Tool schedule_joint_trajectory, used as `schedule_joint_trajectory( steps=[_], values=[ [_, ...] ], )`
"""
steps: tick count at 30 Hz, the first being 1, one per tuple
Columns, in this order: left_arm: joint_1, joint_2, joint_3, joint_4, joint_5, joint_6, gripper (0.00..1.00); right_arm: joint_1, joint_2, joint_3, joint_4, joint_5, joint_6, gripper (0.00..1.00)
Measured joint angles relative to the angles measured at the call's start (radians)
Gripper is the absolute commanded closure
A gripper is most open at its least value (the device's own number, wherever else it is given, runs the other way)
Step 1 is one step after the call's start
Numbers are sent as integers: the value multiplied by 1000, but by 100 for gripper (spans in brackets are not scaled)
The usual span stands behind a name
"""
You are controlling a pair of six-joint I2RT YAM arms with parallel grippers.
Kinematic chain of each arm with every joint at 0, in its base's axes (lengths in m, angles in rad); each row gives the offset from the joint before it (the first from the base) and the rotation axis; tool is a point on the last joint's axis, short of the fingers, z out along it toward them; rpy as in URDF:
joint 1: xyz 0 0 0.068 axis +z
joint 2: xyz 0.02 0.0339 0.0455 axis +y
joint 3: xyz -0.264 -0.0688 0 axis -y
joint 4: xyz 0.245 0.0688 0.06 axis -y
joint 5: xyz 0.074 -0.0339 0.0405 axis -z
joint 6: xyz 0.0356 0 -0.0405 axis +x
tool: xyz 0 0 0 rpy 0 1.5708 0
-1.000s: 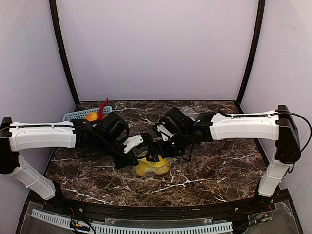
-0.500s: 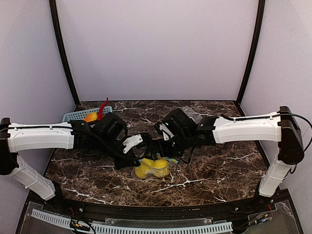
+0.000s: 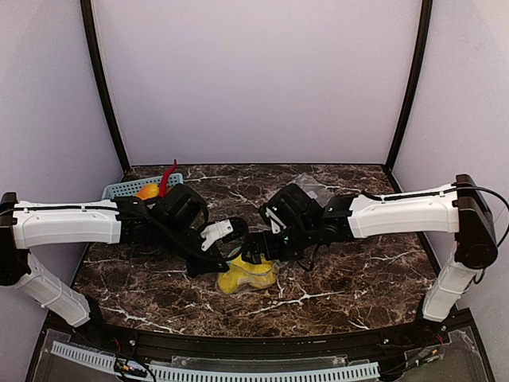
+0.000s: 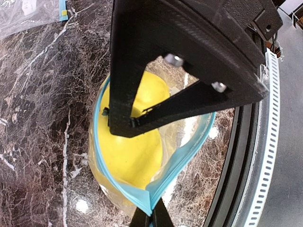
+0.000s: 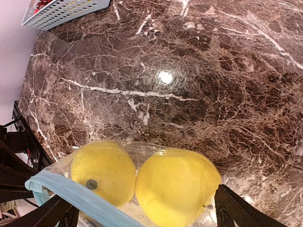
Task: Place the food in the zip-top bag and seal the zipper
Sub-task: Adjust the fake fruit in the zipper food storage bag.
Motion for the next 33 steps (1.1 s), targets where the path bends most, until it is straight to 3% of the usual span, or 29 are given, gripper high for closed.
schedule_joint_trajectory(
  steps=[23,33],
  values=[
    [1,5,0,-15,-19,7,99,0,-11,-12,-44,39,-14,2],
    [18,5,0,-63,-31,42,99,-40,-333,-136,24,-12,-173,5]
  ],
)
